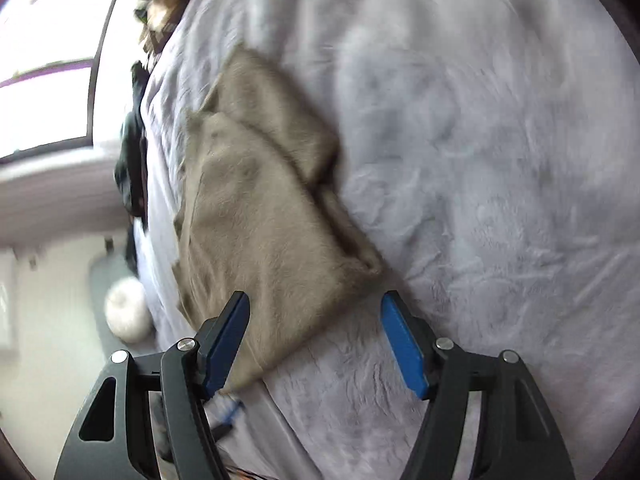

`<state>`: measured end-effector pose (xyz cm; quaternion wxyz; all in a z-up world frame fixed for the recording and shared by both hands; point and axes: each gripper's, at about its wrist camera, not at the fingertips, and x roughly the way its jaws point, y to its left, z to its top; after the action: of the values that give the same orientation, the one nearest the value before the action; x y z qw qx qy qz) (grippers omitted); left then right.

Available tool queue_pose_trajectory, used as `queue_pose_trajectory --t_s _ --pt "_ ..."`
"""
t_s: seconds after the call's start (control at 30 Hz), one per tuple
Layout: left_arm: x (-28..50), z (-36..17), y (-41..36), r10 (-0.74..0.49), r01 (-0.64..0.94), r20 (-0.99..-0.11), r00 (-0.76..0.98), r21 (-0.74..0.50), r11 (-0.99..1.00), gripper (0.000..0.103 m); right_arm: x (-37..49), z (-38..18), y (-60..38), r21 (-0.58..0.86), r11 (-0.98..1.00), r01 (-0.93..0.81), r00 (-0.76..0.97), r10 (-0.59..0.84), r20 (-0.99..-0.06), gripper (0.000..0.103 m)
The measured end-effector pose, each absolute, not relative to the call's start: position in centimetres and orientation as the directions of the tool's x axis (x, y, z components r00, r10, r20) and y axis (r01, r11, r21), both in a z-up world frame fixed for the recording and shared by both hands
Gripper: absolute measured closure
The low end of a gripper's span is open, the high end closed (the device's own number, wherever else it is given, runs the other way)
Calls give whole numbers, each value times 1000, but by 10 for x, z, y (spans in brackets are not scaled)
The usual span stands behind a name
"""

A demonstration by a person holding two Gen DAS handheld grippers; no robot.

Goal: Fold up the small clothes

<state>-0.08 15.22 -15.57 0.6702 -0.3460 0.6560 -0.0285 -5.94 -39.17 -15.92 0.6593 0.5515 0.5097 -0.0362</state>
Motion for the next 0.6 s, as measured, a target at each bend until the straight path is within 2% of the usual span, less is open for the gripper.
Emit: queue_pose_trajectory --t_s 0.03,0.1,0.13,0.17,0.2,0.27,0.37,0.47,0.6 --pt "1 -158 151 -478 -428 -865 154 -494 757 22 -58 -166 -392 707 350 614 507 512 -694 33" --pt "5 -154 157 -417 -462 -890 186 -454 762 25 -54 -176 -391 725 293 623 541 508 -671 50" --pt "4 -151 163 -371 -487 -906 204 -423 764 47 -48 -181 -389 714 290 637 530 508 -679 92" --pt "5 -149 166 -348 -500 -913 212 -407 764 67 -41 -182 -386 698 307 647 504 515 -693 93" --pt "8 -147 167 -344 -506 -912 225 -411 758 67 -31 -182 -380 684 335 648 485 511 -710 93" --pt "5 -139 172 -333 -476 -905 265 -423 771 76 -18 -159 -375 676 441 590 462 503 -731 93" --pt "3 -140 159 -278 -380 -934 222 -346 858 76 -2 -134 -367 644 573 506 423 486 -765 93" --pt "0 -153 145 -206 -301 -960 190 -257 918 76 5 -144 -368 573 656 491 354 451 -820 93" --pt "-6 -156 151 -210 -293 -957 198 -262 920 76 -1 -167 -372 531 699 479 298 440 -847 93"
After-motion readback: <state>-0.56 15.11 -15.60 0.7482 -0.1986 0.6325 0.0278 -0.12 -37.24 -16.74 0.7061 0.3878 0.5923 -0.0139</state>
